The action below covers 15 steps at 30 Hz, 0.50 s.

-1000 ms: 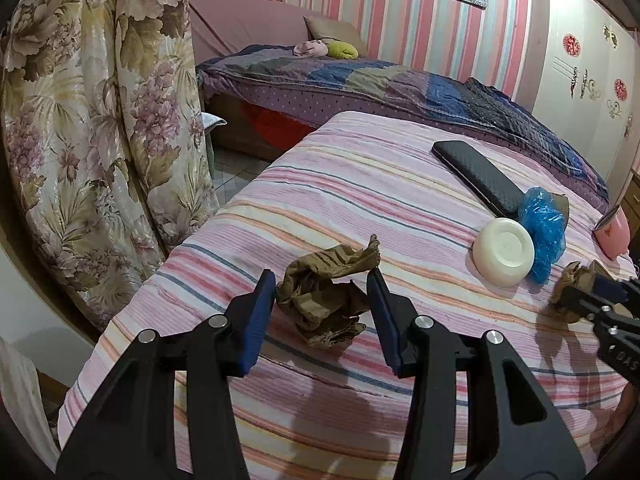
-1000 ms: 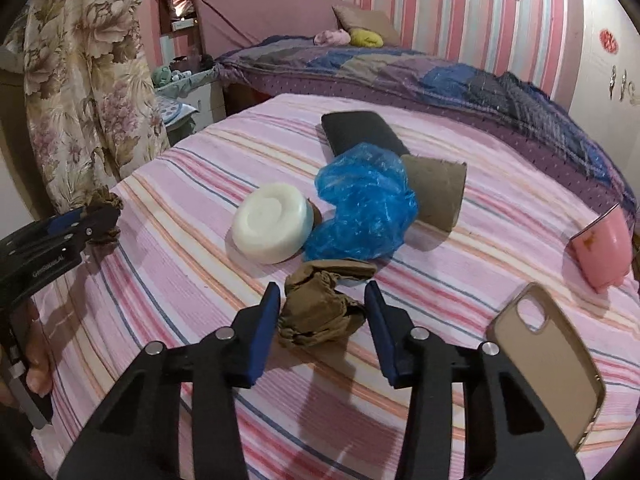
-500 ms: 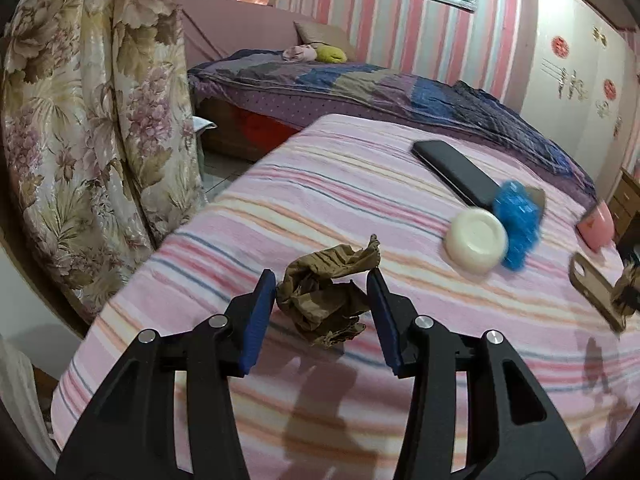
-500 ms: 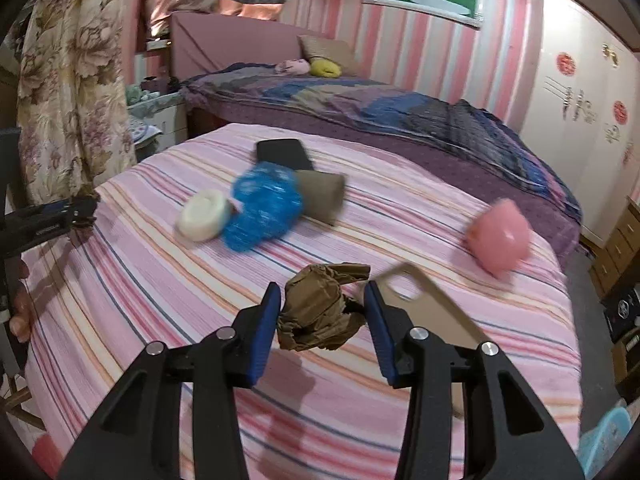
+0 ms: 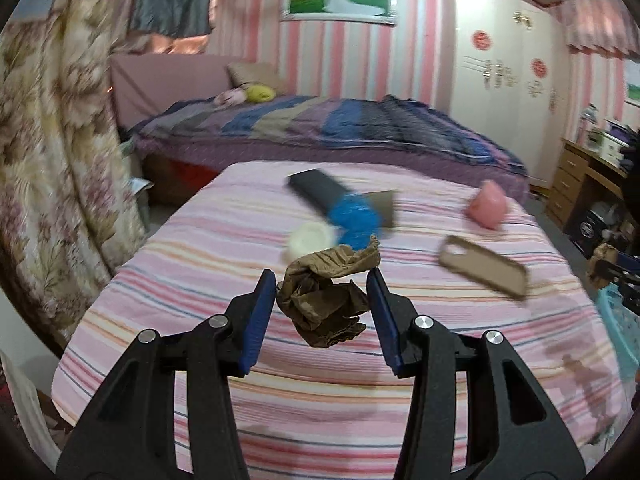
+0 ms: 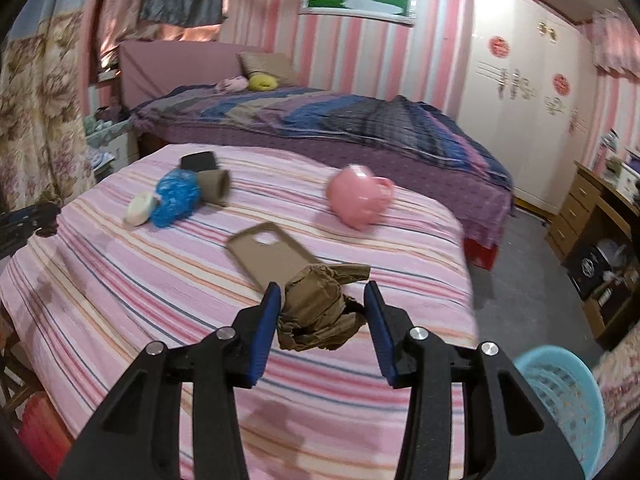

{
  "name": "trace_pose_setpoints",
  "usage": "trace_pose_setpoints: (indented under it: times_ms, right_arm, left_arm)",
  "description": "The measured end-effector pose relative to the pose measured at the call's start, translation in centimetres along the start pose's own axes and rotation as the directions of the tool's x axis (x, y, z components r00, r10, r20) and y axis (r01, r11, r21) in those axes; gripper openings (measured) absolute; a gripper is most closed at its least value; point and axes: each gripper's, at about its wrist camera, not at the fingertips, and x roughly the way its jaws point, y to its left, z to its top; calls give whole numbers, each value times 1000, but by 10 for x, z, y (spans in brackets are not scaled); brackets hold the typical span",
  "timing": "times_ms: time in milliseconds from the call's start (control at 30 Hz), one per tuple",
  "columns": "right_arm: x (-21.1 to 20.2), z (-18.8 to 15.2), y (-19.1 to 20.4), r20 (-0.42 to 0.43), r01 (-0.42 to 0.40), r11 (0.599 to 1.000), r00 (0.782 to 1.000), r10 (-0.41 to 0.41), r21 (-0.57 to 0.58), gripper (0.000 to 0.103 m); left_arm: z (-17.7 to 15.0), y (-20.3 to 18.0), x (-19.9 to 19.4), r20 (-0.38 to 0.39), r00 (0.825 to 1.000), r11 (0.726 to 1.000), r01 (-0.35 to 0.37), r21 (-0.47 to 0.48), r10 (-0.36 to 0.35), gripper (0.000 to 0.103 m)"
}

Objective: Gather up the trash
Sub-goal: 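Carry both brown papers over the light-blue basket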

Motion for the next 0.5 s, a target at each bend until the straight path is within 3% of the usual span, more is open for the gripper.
trace_pose_setpoints:
  times_ms: [300, 500]
  right_arm:
    - [-39, -25, -82, 12, 113, 989, 993, -115, 97, 43]
    - [-57, -44, -133, 6, 185, 968, 982, -188, 167, 43]
  left_arm:
    - [0, -94, -24, 8, 992, 989, 122, 89, -123, 46]
    - [-7, -164, -31, -1, 971, 962, 239, 130, -241, 46]
